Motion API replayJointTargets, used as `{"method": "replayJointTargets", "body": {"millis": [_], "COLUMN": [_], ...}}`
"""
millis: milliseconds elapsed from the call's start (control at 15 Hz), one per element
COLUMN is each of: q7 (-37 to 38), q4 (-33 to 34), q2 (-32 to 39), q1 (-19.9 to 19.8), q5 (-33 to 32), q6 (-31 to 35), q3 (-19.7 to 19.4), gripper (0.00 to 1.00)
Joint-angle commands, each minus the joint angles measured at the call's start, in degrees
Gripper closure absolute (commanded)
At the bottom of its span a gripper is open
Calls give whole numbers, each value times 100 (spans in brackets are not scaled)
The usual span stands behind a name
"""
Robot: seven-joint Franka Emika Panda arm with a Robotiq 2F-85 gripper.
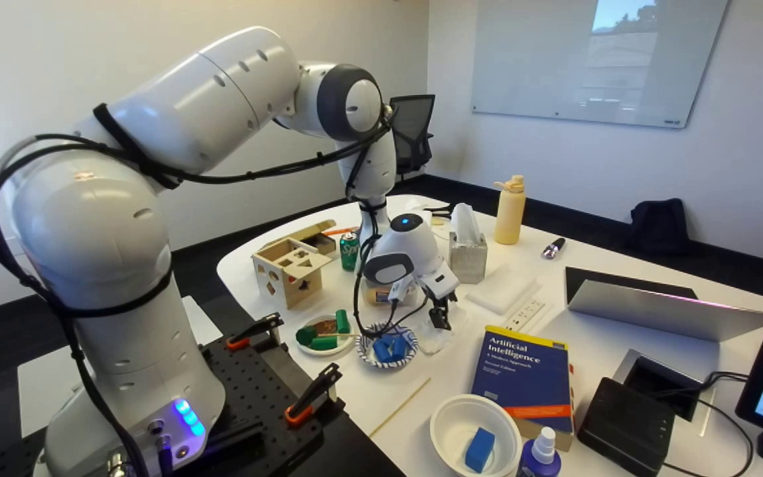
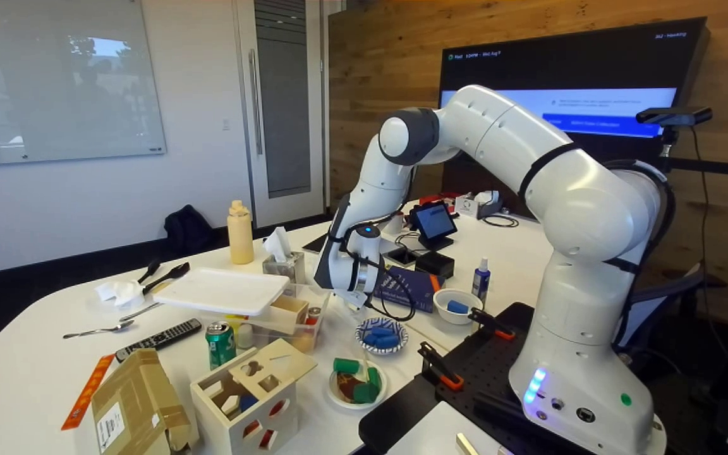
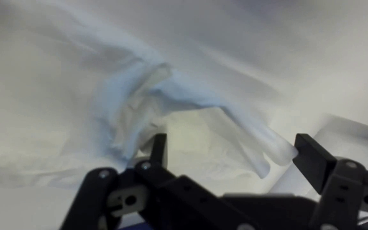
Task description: Fold the tissue on the table
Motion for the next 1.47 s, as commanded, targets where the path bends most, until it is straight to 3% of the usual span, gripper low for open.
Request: {"method": "replayJointTargets", "body": {"millis": [0, 267, 733, 1400], "q7": [-169, -130, 152, 1559], "q4": [-70, -7, 333, 1037], "q2": [-153, -276, -242, 109], "q1": [-105, 414, 1451, 1347], "q5": [-24, 191, -96, -1733], "q6": [-237, -731, -2357, -3232], "q3": [3, -599, -1942, -2134], "gripper": [0, 0, 0, 0]}}
